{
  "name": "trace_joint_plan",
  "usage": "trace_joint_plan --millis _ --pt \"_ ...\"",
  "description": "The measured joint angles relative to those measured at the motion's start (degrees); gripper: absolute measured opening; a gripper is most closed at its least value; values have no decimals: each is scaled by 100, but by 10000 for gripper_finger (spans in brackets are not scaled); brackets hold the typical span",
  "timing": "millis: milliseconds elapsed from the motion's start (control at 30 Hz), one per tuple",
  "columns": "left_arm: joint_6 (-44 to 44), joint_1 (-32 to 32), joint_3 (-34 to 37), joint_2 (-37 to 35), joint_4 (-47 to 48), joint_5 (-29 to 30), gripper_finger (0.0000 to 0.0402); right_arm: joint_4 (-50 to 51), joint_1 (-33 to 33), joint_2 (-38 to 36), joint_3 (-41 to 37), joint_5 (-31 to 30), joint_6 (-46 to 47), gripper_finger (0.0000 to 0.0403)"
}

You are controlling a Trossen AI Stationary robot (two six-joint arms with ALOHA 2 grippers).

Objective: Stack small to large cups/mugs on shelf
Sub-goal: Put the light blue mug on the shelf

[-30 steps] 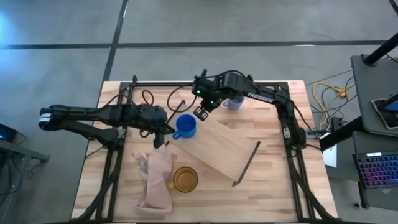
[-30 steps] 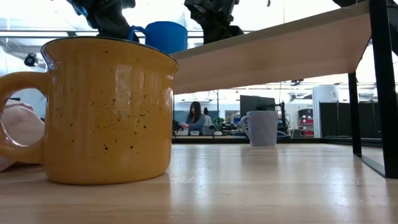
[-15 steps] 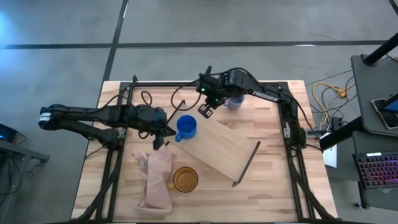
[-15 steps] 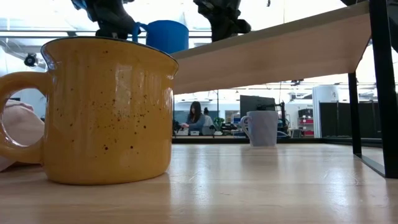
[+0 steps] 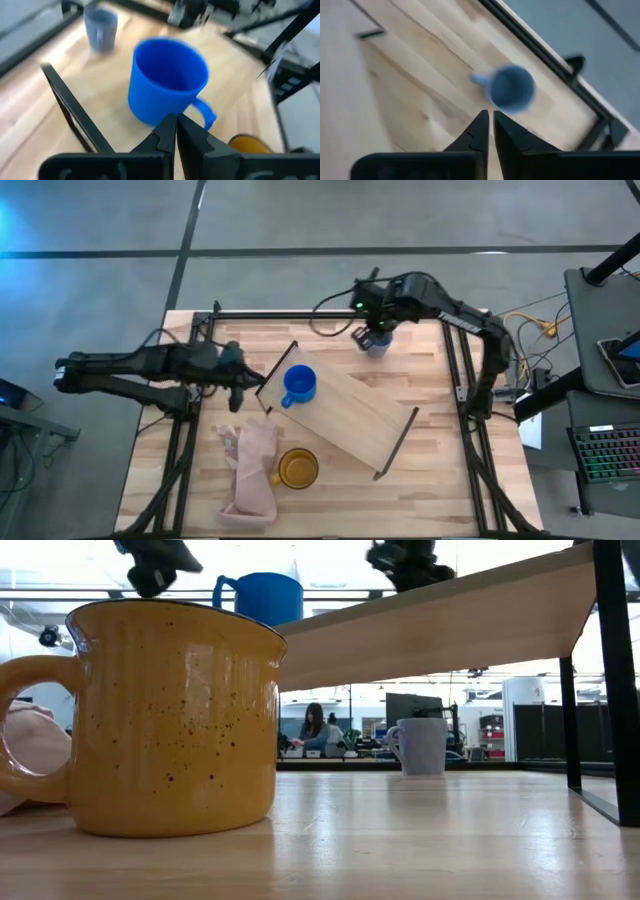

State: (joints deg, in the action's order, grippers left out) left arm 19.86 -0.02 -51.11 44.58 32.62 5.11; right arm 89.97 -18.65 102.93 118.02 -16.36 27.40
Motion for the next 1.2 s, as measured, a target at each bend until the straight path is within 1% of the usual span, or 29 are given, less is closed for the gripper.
trace_joint_plan --millis 100,200,300,433,567,733,867,933,1067,1200 --pt "-235 3 0 -418 -114 265 0 -1 -408 -576 -822 266 236 53" --pt "-367 14 63 -712 -62 364 0 -113 -782 -1020 -1552 538 370 96" --pt "-584 56 129 -886 37 424 0 -766 -996 -1241 -2161 789 413 144" --pt "-668 149 159 -960 146 441 0 -1680 -1262 -1192 -2586 978 385 199" --pt "-676 231 166 -992 332 443 0 -1547 -1676 -772 -2667 962 179 232" --pt "-678 233 178 -990 404 441 0 -1486 -1962 -378 -2686 1256 -297 243" --pt "-678 233 179 -990 402 441 0 -1572 -2001 -113 -2725 1357 -784 234" --pt "-678 233 179 -1012 402 471 0 -1582 -2027 27 -2749 1280 -1055 228" --pt "-672 233 184 -1040 400 837 0 -1848 -2205 267 -2772 1181 -1447 219" --pt "-522 233 184 -1038 396 1137 0 -2088 -2441 421 -2788 1195 -1611 214"
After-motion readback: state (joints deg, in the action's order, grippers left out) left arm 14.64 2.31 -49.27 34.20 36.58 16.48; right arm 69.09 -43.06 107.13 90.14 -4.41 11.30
